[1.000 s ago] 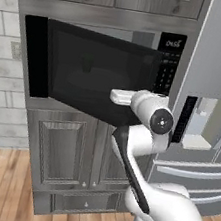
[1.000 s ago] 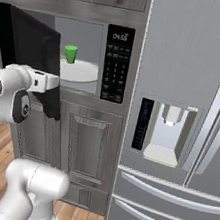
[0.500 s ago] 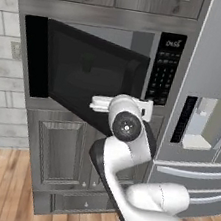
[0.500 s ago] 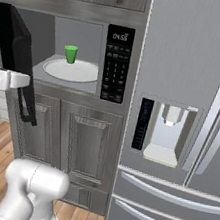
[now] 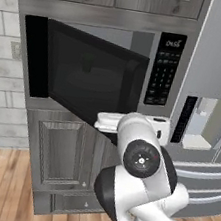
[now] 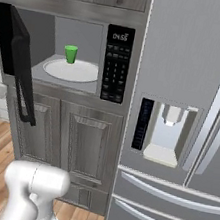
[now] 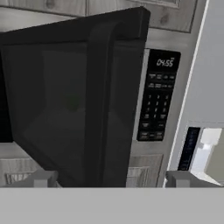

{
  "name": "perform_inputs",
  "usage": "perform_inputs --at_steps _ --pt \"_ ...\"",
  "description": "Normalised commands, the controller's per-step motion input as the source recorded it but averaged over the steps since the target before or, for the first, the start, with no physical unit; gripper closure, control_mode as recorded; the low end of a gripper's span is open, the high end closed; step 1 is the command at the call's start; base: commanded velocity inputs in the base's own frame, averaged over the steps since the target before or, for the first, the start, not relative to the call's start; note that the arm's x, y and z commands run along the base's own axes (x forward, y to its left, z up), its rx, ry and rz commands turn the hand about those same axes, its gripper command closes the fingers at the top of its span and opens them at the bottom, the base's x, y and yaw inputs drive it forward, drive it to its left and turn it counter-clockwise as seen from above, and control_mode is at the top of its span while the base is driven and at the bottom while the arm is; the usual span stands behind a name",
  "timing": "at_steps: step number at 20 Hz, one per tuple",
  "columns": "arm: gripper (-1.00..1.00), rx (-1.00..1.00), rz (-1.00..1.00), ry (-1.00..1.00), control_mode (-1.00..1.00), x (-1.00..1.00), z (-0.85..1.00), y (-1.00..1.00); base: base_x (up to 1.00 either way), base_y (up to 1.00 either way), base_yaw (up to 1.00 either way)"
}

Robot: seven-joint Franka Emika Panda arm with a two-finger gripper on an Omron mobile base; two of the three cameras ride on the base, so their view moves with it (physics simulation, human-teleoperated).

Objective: Open the microwave door.

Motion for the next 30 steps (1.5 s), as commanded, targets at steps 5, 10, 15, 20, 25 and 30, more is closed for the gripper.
perform_inputs --at_steps 5,10,15,20,25,30 --pt "-1.00 0.18 0.01 -0.01 -1.00 -0.40 0.72 -0.88 0.00 0.00 0.00" --pt "-1.00 0.41 0.23 0.28 -1.00 0.00 0.53 -0.91 0.00 0.00 0.00" --pt "-1.00 0.55 0.24 0.33 -1.00 0.04 0.12 -0.78 0.00 0.00 0.00" --pt "-1.00 0.59 0.23 0.23 -1.00 0.30 -0.29 -0.36 0.00 0.00 0.00" --pt "-1.00 0.53 0.14 0.16 -1.00 0.52 -0.42 0.03 0.00 0.00 0.00" --pt "-1.00 0.34 0.18 0.25 -1.00 0.78 -0.15 0.22 0.00 0.00 0.00"
